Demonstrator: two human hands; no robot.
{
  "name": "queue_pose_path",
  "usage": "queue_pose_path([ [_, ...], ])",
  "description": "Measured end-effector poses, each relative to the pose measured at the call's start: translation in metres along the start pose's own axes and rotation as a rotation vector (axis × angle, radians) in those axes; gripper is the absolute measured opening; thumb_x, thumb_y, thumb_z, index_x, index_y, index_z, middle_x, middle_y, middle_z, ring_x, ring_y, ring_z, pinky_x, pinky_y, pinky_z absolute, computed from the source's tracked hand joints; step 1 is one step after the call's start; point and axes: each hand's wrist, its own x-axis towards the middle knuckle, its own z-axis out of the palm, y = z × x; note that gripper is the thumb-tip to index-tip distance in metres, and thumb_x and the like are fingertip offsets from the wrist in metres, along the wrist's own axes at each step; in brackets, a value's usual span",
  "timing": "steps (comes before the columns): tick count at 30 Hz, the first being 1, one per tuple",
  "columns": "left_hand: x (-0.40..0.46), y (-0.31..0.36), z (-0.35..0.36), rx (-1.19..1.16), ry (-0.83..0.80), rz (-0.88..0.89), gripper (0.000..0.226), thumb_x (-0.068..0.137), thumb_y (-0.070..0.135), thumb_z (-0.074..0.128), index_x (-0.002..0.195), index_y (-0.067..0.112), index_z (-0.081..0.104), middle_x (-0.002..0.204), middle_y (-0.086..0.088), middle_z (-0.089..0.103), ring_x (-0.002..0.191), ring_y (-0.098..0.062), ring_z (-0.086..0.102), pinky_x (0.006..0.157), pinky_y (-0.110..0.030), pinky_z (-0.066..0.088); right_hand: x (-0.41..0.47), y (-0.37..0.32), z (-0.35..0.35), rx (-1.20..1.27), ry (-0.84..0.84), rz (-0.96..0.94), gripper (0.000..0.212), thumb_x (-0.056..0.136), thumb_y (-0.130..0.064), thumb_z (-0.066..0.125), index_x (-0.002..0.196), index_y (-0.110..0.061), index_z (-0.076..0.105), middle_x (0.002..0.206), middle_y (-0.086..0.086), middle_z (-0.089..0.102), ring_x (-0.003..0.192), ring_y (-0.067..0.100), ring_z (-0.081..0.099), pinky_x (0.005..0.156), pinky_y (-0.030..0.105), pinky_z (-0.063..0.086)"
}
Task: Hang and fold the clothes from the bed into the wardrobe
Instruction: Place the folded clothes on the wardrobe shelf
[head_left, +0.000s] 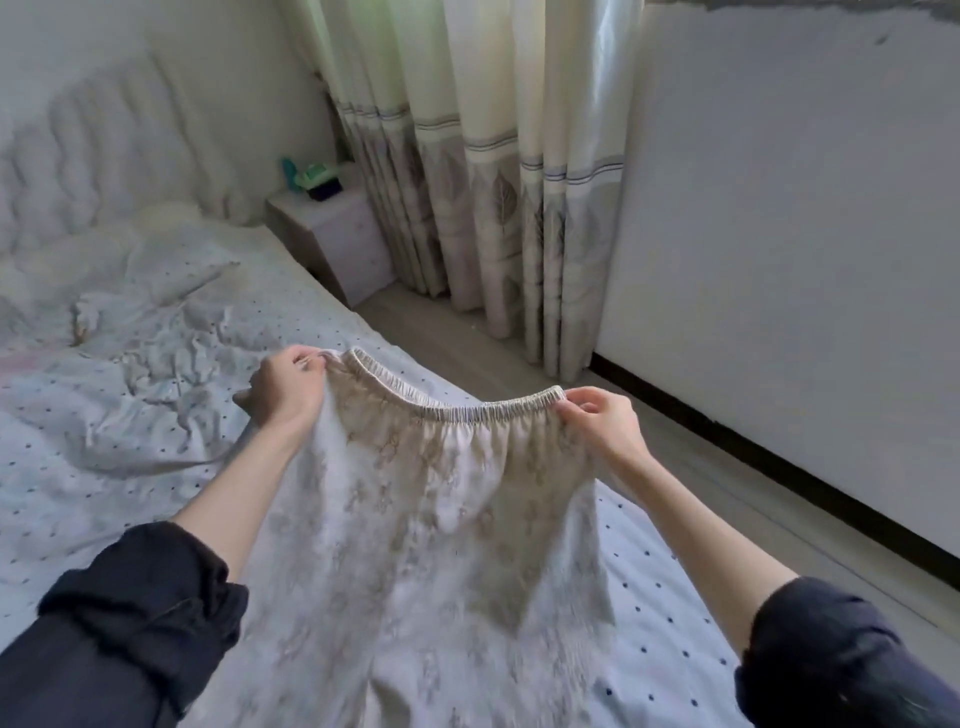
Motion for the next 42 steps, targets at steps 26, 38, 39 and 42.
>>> queue_pose_path([
  [26, -0.051, -0.151, 0.160, 0.502, -0.830, 0.289, 0.053, 0.100, 0.047, 0.018, 0.150, 0.031, 0.010, 0.159, 0.002, 0.000, 0.146, -0.021, 0.002, 0.118, -0.044, 0.005, 0.010, 0.144, 0.153, -0.653, -0.238, -0.470, 0.038, 0.093, -0.034, 0.037, 0.096, -0.018, 0.071, 0.108, 0.000, 0.067, 0.103, 0.026, 0.062, 0.089, 0.041, 0.044],
  [38, -0.140, -0.169, 0.097, 0.550, -1.042, 0.255, 0.058, 0.096, 0.055, 0.004, 0.147, 0.032, -0.014, 0.155, 0.005, -0.022, 0.143, -0.015, -0.019, 0.117, -0.041, -0.009, -0.085, 0.175, 0.107, -0.799, -0.420, -0.385, 0.051, 0.100, -0.041, 0.024, 0.141, -0.016, 0.041, 0.153, 0.007, 0.030, 0.144, 0.023, 0.019, 0.117, 0.046, 0.008],
  [39, -0.157, -0.173, 0.087, 0.543, -1.009, 0.283, 0.058, 0.096, 0.055, 0.004, 0.146, 0.033, -0.017, 0.153, 0.006, -0.026, 0.141, -0.015, -0.023, 0.117, -0.042, -0.011, -0.104, 0.182, 0.100, -0.811, -0.385, -0.401, 0.054, 0.098, -0.042, 0.022, 0.142, -0.016, 0.041, 0.153, 0.008, 0.030, 0.144, 0.025, 0.021, 0.116, 0.047, 0.011],
  [42, -0.220, -0.188, 0.058, 0.535, -0.890, 0.342, 0.057, 0.096, 0.055, 0.002, 0.144, 0.034, -0.022, 0.149, 0.003, -0.034, 0.137, -0.015, -0.032, 0.115, -0.040, -0.017, -0.165, 0.204, 0.082, -0.840, -0.275, -0.445, 0.051, 0.096, -0.036, 0.031, 0.138, -0.012, 0.046, 0.147, 0.013, 0.039, 0.138, 0.030, 0.033, 0.114, 0.048, 0.018],
])
